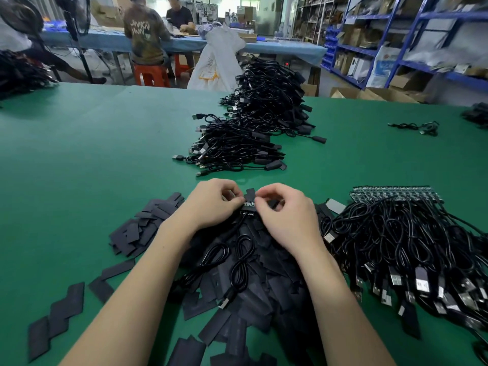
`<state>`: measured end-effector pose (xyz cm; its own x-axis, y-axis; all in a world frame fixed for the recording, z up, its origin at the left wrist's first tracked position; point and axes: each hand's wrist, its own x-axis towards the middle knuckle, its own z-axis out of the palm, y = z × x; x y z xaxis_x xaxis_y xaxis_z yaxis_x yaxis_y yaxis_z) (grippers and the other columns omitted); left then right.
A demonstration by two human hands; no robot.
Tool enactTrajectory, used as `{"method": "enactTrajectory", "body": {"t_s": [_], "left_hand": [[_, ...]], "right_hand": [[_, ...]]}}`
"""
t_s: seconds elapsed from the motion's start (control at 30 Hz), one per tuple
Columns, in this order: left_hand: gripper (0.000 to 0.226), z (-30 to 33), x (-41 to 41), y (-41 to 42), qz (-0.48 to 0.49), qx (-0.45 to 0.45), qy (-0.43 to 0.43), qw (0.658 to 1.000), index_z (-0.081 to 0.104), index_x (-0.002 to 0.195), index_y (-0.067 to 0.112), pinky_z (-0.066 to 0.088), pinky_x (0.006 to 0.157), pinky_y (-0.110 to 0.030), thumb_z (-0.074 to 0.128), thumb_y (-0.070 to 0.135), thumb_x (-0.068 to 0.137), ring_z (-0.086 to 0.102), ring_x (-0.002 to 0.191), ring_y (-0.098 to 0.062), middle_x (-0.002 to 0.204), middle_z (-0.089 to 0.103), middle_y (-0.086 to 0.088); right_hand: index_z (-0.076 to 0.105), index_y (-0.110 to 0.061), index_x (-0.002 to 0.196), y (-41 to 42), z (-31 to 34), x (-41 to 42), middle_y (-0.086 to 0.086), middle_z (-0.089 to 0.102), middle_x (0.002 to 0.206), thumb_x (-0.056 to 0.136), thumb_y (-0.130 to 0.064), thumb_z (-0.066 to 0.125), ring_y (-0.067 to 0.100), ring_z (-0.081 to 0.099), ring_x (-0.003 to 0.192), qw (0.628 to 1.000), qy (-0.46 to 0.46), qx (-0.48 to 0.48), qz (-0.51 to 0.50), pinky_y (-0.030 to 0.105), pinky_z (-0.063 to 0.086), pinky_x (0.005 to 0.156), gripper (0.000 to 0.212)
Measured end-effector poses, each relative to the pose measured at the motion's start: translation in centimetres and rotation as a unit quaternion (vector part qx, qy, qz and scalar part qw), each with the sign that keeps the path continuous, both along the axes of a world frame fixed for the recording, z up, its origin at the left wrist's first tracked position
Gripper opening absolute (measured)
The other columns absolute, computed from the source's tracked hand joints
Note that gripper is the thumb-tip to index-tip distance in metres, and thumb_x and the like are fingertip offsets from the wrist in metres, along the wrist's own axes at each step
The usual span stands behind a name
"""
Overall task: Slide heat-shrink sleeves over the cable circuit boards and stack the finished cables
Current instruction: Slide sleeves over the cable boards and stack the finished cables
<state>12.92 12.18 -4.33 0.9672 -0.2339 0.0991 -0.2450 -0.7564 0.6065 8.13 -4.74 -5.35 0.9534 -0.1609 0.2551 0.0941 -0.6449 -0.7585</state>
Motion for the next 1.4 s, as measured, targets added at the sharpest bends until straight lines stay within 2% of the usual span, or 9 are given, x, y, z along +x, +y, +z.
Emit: {"method": "enactTrajectory", "body": {"t_s": [0.07, 0.17, 0.43, 0.6, 0.8, 0.97, 1.2, 1.3, 1.4], "left_hand": [[0.008, 0.1, -0.3, 0.0, -0.002, -0.012, -0.007, 1.0, 0.073, 0.091, 0.024, 0.049, 0.079, -0.023, 0.068, 0.029, 0.093, 0.063, 0.078, -0.011, 0.085, 0.068, 0.011], [0.007, 0.5, -0.5, -0.1, -0.011, -0.025, -0.018, 0.999, 0.071, 0.087, 0.024, 0.045, 0.074, -0.022, 0.067, 0.026, 0.093, 0.059, 0.072, -0.003, 0.081, 0.067, 0.013], [0.011, 1.9, -1.2, -0.5, -0.035, -0.204, 0.051, 0.977, 0.07, 0.083, 0.018, 0.041, 0.06, -0.013, 0.068, 0.015, 0.093, 0.05, 0.063, -0.004, 0.077, 0.064, 0.009], [0.013, 2.1, -1.5, -0.8, -0.032, -0.344, 0.166, 0.924, 0.06, 0.087, 0.012, 0.044, 0.067, -0.027, 0.06, 0.008, 0.099, 0.044, 0.063, -0.016, 0.08, 0.052, -0.011], [0.01, 2.2, -1.3, -0.5, -0.061, -0.404, 0.212, 0.888, 0.065, 0.086, 0.015, 0.051, 0.067, -0.019, 0.069, 0.012, 0.093, 0.043, 0.058, -0.011, 0.069, 0.05, -0.002], [0.014, 2.5, -1.6, 0.0, -0.092, -0.424, 0.255, 0.864, 0.076, 0.08, 0.02, 0.051, 0.082, -0.024, 0.08, 0.029, 0.07, 0.06, 0.078, -0.014, 0.087, 0.069, -0.003], [0.01, 2.7, -1.7, -0.2, -0.11, -0.472, 0.313, 0.817, 0.08, 0.073, 0.017, 0.053, 0.059, -0.014, 0.07, 0.017, 0.077, 0.065, 0.058, -0.001, 0.07, 0.072, 0.006], [0.01, 2.8, -1.6, -0.5, -0.091, -0.515, 0.344, 0.78, 0.081, 0.074, 0.016, 0.058, 0.063, -0.018, 0.071, 0.016, 0.075, 0.068, 0.064, -0.004, 0.075, 0.074, 0.001], [0.011, 2.6, -1.2, 0.0, -0.039, -0.46, 0.29, 0.839, 0.078, 0.086, 0.017, 0.058, 0.069, -0.018, 0.08, 0.02, 0.076, 0.066, 0.071, -0.01, 0.083, 0.073, 0.0]], "right_hand": [[0.073, -0.039, 0.106, 0.3, -0.1, -0.2, -0.021, 0.071, 0.101, 0.086, -0.047, 0.068, 0.008, 0.059, 0.101, 0.994, 0.031, -0.098, 0.029, 0.029, 0.051, 0.085, 0.023], [0.071, -0.039, 0.113, 0.4, 0.1, -0.1, -0.022, 0.07, 0.099, 0.085, -0.047, 0.07, 0.011, 0.06, 0.109, 0.993, 0.046, -0.095, 0.046, 0.035, 0.052, 0.092, 0.029], [0.072, -0.04, 0.091, -0.2, 0.4, 0.1, -0.019, 0.071, 0.077, 0.081, -0.038, 0.08, -0.012, 0.059, 0.067, 0.997, 0.044, 0.065, 0.025, 0.01, 0.043, 0.065, 0.013], [0.074, -0.029, 0.099, -1.1, 1.4, -0.3, -0.011, 0.078, 0.082, 0.08, -0.011, 0.081, 0.0, 0.07, 0.069, 0.967, 0.089, 0.225, 0.086, 0.011, 0.048, 0.065, 0.028], [0.079, -0.019, 0.093, -0.9, 1.6, -0.5, -0.007, 0.079, 0.082, 0.081, -0.028, 0.085, 0.001, 0.072, 0.07, 0.944, 0.091, 0.314, 0.054, 0.011, 0.05, 0.062, 0.016], [0.079, -0.017, 0.095, -0.7, 2.3, -0.9, -0.009, 0.078, 0.078, 0.078, -0.029, 0.086, -0.004, 0.066, 0.059, 0.929, 0.112, 0.345, 0.074, 0.005, 0.041, 0.048, 0.023], [0.075, -0.016, 0.095, -0.8, 3.0, -0.8, -0.009, 0.07, 0.067, 0.08, -0.019, 0.083, 0.0, 0.053, 0.046, 0.89, 0.178, 0.409, 0.1, 0.015, 0.031, 0.044, 0.017], [0.074, -0.013, 0.096, -0.6, 2.9, -0.7, -0.007, 0.071, 0.07, 0.08, -0.016, 0.081, -0.001, 0.05, 0.045, 0.863, 0.179, 0.458, 0.117, 0.014, 0.025, 0.042, 0.018], [0.081, -0.021, 0.083, -0.8, 2.9, -0.6, -0.007, 0.073, 0.075, 0.077, -0.023, 0.085, 0.0, 0.052, 0.047, 0.875, 0.155, 0.447, 0.1, 0.013, 0.03, 0.04, 0.008]]}}
